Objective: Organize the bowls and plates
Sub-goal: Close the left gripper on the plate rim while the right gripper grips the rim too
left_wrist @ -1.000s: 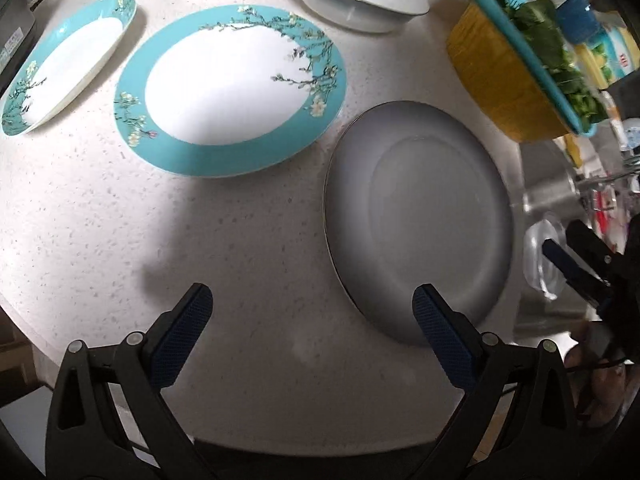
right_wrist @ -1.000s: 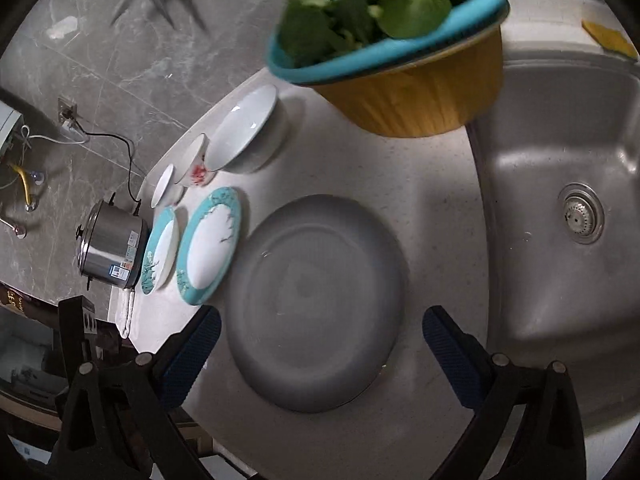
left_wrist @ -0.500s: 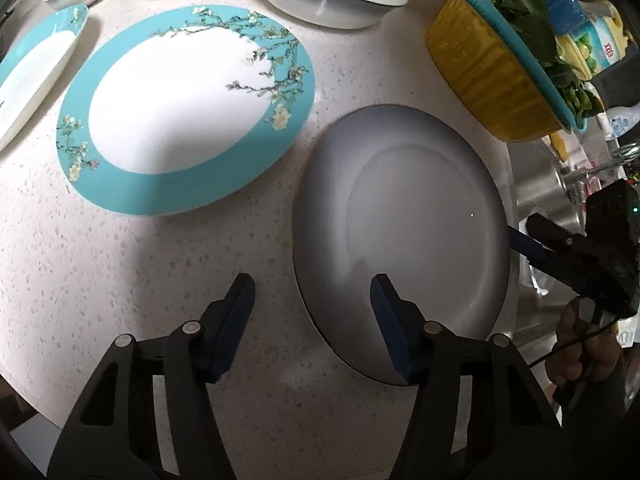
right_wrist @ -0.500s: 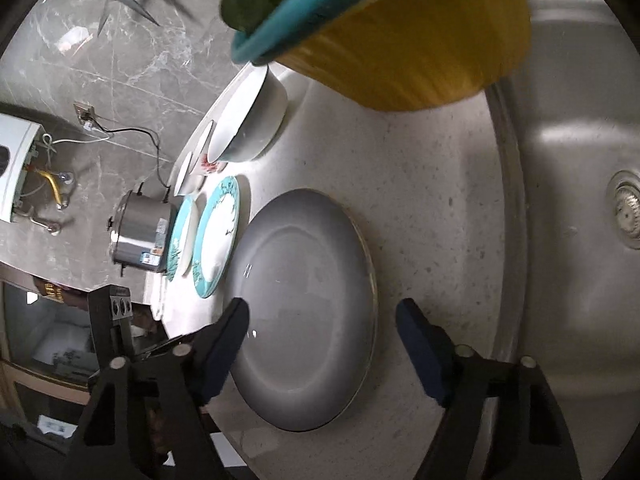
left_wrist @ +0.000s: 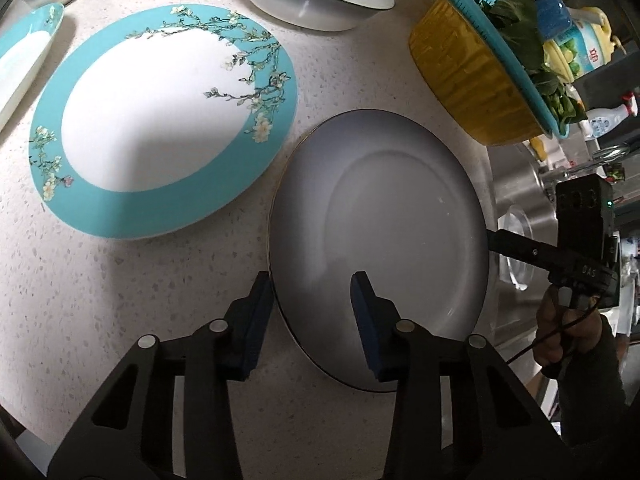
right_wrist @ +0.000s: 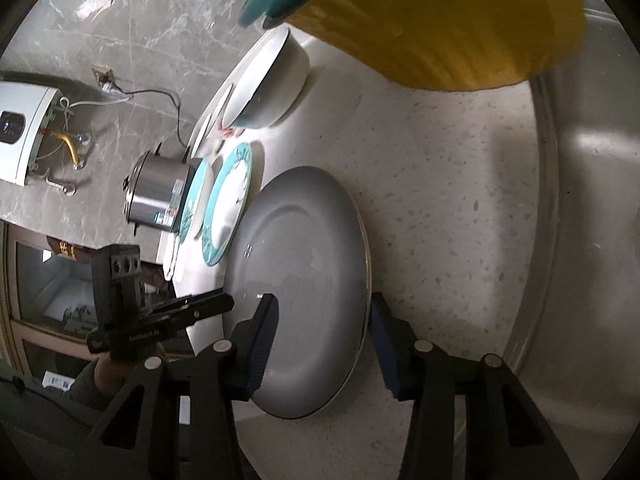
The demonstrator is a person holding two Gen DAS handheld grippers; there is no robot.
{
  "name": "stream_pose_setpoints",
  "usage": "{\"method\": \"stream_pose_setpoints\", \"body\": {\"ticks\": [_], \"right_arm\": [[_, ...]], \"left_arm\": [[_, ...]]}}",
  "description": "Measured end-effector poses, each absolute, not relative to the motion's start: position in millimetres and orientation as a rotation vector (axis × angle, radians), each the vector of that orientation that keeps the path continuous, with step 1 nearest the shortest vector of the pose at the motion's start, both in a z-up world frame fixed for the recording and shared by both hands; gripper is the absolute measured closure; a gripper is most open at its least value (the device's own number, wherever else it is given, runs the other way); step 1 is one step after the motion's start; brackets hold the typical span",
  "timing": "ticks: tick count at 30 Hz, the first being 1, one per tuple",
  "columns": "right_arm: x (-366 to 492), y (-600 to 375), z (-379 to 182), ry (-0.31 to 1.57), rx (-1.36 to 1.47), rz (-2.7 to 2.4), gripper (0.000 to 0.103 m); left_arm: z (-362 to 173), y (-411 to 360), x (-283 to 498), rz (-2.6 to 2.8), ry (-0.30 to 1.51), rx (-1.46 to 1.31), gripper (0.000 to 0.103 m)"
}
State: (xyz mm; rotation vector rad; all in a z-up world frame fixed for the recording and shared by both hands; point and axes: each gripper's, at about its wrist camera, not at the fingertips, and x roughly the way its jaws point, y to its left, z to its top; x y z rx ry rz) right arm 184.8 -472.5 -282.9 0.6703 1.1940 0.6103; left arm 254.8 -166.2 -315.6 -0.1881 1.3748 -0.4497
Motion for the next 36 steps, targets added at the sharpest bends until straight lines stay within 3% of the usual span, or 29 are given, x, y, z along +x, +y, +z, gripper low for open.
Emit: {"method": "stream_pose_setpoints", "body": {"ticks": [12,14,17,21,23,36], "right_arm": [[194,-466,-280,1.303,0.655,0.515,0.054],[196,-465,-279,1.32,0.624,0.491,0.061],[197,-469,-284,1.359,0.613,0.439,0.087],[198,-472,-285,1.371,0.612,0.432,0.087],[199,-472,-284,1.374,0.607,0.429,0.087],[198,-471,-282,1.39,0.608,0.427,0.086]], "left_arm": [[-311,-144,251,-0.425,1.414,-0.251,0.066],[-310,-142,252,-0.409,1.412,-0.255,0.066],[-310,-139,253,-0.396,1.407,-0.269,0.067],[-308,-143,253,-0.385,1.399,-0.219,0.07],[-307,-145,253,-0.371,1.394,-0.171,0.077],[-307,-150,255,-0.408,1.393,-0.103,0.079]]}}
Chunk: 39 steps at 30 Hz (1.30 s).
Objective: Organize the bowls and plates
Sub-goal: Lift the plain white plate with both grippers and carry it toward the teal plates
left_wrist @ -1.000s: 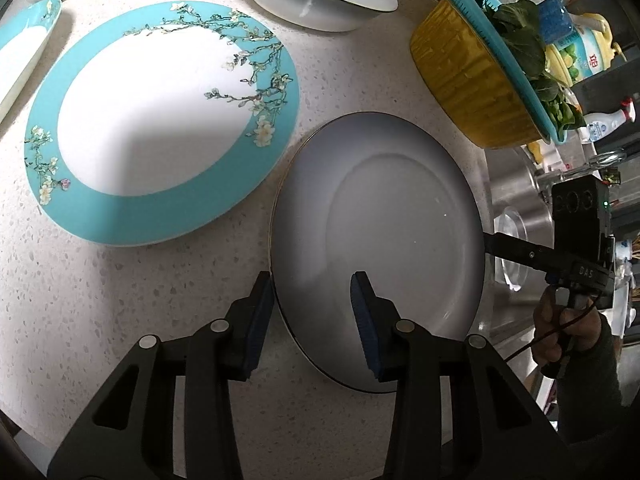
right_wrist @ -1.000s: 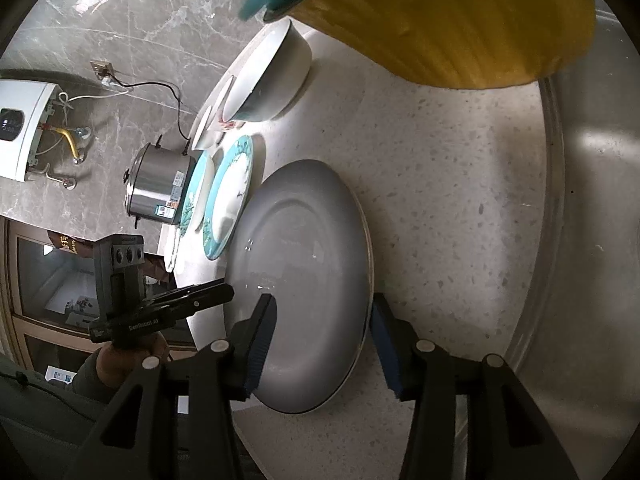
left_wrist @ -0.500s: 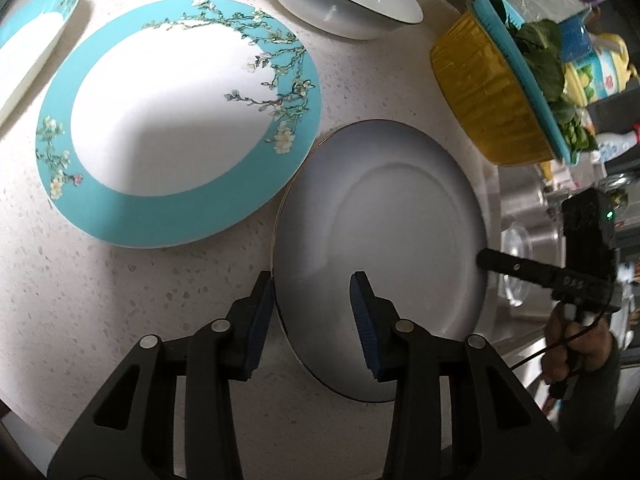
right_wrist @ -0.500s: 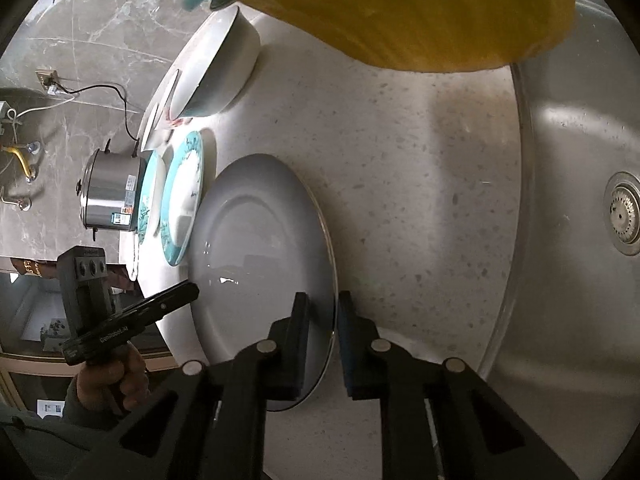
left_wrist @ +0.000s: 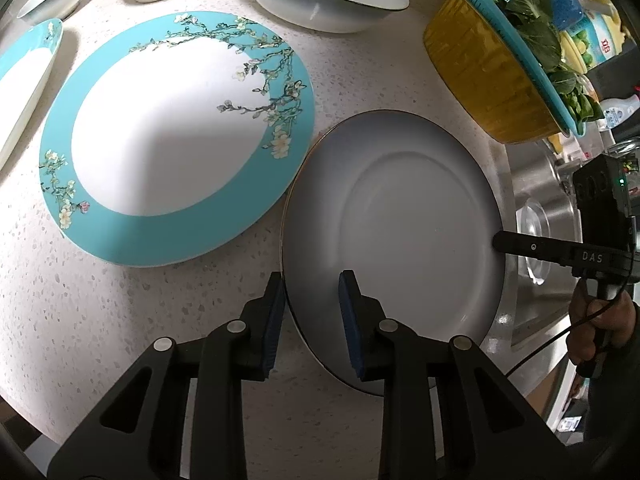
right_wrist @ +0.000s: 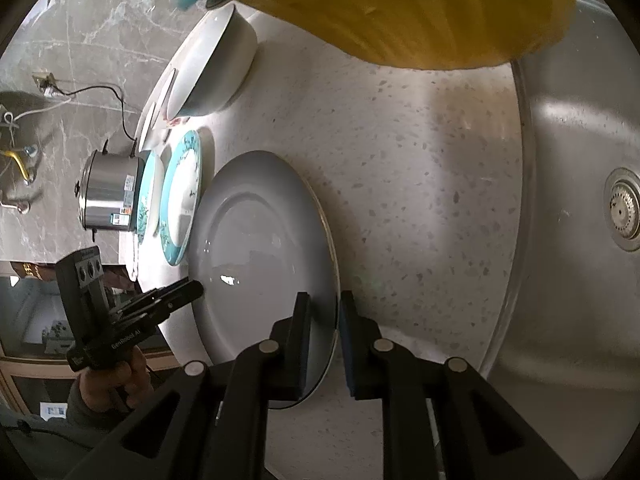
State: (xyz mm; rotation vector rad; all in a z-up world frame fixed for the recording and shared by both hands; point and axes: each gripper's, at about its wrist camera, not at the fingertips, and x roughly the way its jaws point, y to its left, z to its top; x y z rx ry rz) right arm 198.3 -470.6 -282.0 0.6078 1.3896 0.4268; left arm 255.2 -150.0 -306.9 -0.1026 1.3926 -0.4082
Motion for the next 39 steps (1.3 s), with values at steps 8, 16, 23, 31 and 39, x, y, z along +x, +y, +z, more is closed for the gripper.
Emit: {"method": "stream_pose_setpoints", "body": {"ticks": [8,16,23,31,39], "right_arm": [[196,-465,-279,1.369,0.584,0.395,0.086],[195,-464,-278,1.376,0.571,0.386,0.085],[192,-461,-277,1.371,0.559,0.376,0.085],[189,-458,-272,1.362,0.548,0.367,0.085],[187,-451,-259,1.363,0.528,0.355,0.085]], "left_arm": [[-305,-154,253,-0.41,1.386,-0.076,0.079],[-301,-153,253,-0.424,1.372,-0.082,0.081],[-302,-150,252,-0.433,1.376,-0.088,0.082],[-300,-145,255,-0.446,1.369,-0.109,0.082],[-291,-133,252,-0.465,1.367,-0.113,0.082]]}}
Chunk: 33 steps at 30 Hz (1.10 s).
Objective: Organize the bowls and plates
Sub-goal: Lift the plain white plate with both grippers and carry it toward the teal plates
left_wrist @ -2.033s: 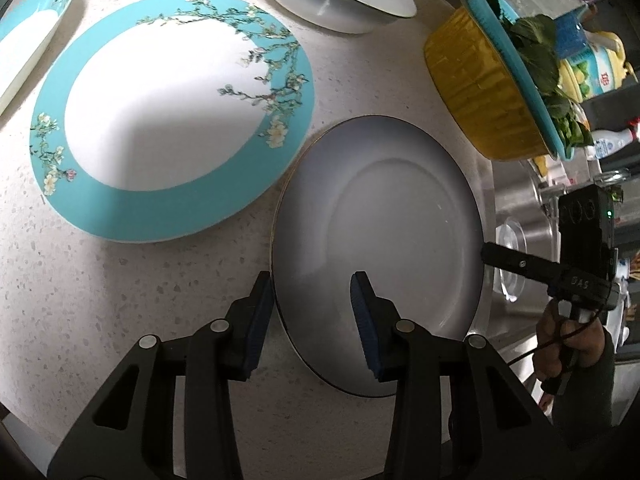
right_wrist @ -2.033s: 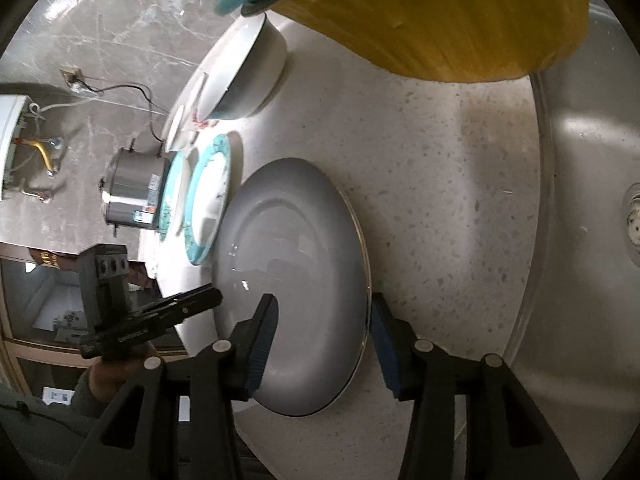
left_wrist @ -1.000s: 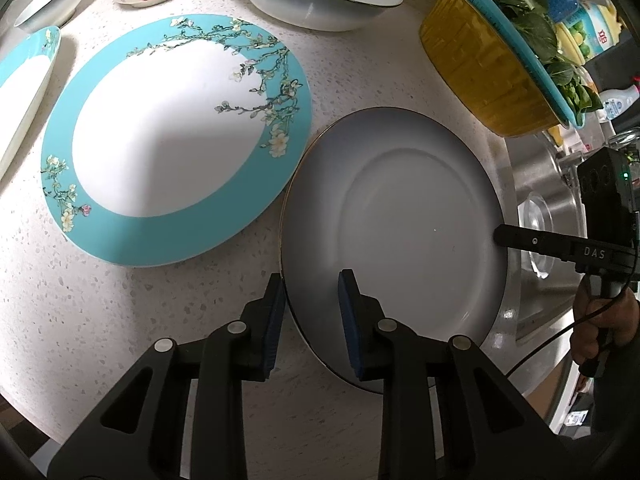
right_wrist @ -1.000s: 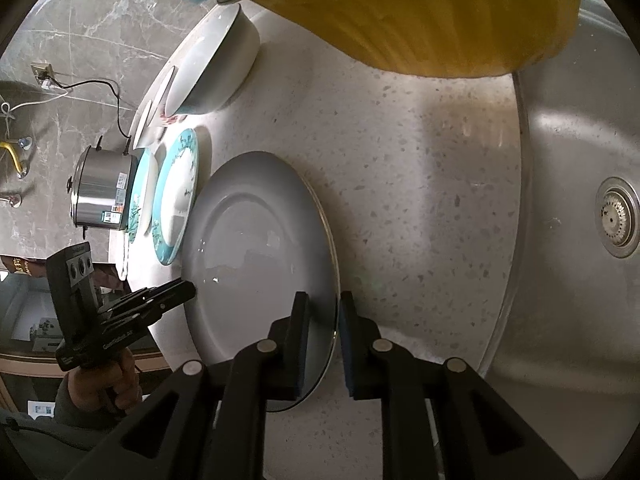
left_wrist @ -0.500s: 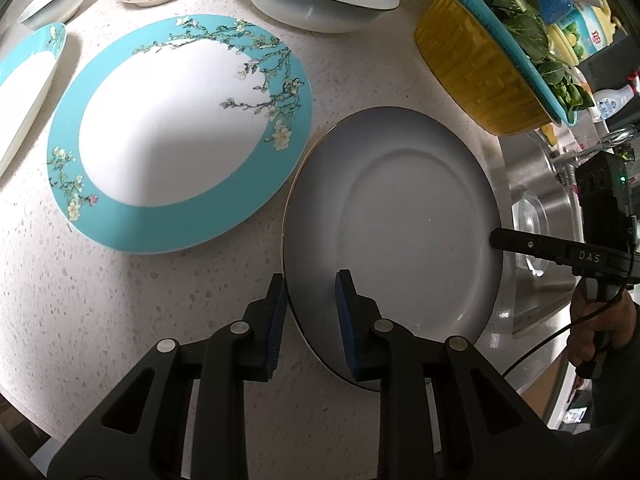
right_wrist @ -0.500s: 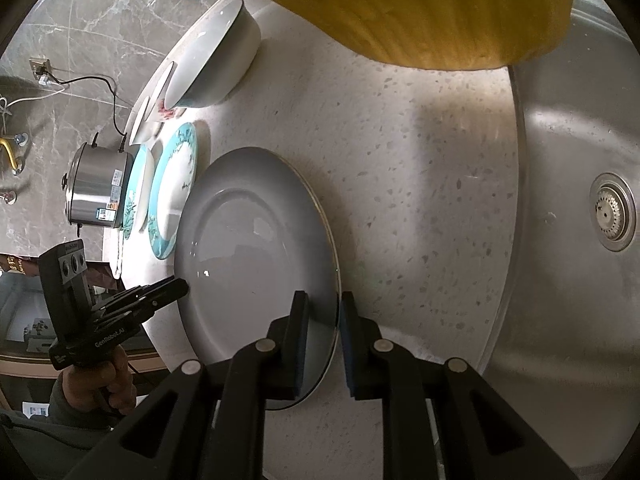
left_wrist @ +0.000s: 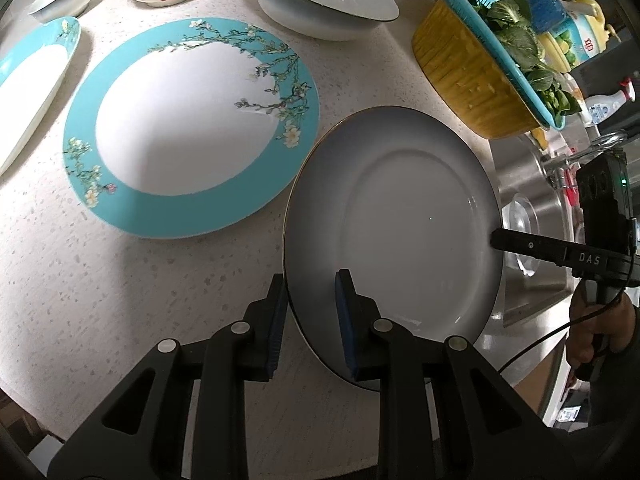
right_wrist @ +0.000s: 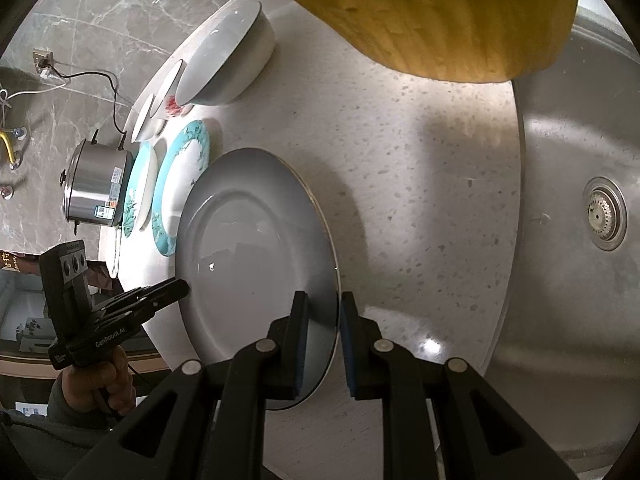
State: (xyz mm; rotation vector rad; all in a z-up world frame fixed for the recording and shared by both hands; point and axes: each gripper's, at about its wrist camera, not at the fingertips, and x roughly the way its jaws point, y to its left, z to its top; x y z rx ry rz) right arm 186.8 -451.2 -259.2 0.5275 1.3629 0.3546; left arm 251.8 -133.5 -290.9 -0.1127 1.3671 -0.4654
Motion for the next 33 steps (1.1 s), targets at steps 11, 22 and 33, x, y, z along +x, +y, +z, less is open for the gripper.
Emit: {"method": "stream_pose_setpoints", "body": {"ticks": [11,22,33], "right_arm": [[164,-418,-239,1.364,0.513,0.346,0.085],[136,-373,-249,1.391,0.551,0.329,0.085],[124,-351,-271,1.444,0.585,0.315,0.085]], "left_arm": [[-275,-94,231,-0.499,1.384,-0.1,0.082],[-286,-35,215,-0.508,1.41,-0.06,0.082],[-303,-3,212,-0.512,1.445,-0.017,0.082]]}}
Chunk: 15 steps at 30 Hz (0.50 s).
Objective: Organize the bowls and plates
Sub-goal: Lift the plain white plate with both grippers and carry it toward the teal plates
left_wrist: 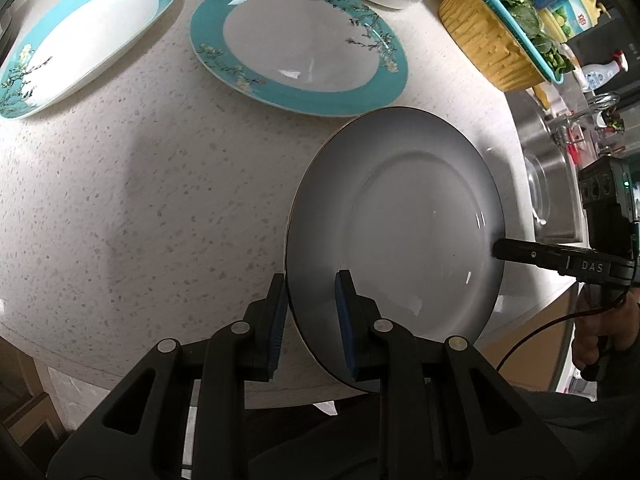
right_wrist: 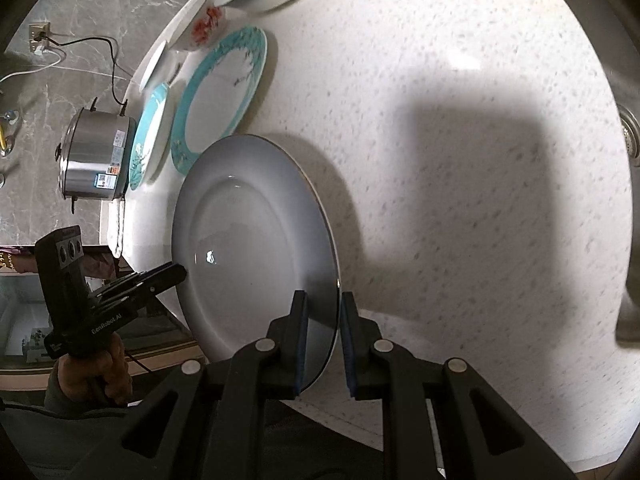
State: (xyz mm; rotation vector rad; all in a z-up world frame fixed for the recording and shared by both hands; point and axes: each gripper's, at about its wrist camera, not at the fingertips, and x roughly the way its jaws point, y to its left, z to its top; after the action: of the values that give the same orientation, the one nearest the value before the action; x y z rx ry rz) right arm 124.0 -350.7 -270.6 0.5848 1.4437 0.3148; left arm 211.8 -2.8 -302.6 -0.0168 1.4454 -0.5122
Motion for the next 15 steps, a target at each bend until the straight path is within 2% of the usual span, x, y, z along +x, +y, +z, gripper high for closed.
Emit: {"method": "stream_pose_setpoints", "body": {"ticks": [15], "right_arm": [[125,-321,-272,1.47,0.564,0.33,0.085]], "left_arm": [[-307,27,208,-0.491,1.466,-0.013,0.082]]}}
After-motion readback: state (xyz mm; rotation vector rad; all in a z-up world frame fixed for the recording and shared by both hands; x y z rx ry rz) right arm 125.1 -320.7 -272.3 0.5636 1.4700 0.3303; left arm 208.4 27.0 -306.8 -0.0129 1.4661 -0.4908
